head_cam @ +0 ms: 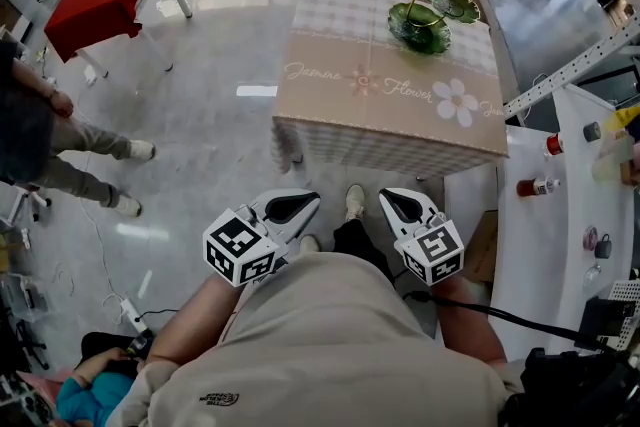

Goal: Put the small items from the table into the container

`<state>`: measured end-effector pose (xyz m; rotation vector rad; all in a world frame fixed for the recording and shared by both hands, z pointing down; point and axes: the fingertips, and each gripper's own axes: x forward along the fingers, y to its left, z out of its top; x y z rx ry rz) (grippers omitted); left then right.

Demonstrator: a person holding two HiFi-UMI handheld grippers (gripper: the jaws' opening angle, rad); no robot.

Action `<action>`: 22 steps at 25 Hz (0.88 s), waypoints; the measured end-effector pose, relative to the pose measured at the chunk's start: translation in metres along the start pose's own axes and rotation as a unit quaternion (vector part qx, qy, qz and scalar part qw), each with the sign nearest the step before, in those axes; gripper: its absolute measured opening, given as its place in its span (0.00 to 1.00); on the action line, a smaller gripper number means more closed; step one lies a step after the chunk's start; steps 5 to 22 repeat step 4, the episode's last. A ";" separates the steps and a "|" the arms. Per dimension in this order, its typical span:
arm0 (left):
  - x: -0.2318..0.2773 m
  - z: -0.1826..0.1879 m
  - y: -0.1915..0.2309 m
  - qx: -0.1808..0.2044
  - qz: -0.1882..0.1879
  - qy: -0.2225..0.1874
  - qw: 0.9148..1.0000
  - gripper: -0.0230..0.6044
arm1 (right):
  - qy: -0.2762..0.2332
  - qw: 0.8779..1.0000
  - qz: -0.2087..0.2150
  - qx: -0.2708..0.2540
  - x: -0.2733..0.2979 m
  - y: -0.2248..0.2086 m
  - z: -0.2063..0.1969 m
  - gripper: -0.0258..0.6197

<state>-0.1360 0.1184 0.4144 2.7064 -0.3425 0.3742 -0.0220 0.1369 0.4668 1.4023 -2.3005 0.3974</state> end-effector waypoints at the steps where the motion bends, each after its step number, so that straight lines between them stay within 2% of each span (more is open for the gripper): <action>1: 0.001 0.001 0.001 0.001 0.001 0.000 1.000 0.05 | 0.000 1.000 0.000 0.000 0.000 -0.002 0.000 0.06; 22: 0.004 0.005 0.005 0.002 0.002 -0.002 1.000 0.05 | -0.001 1.000 0.000 -0.001 0.001 -0.007 0.000 0.06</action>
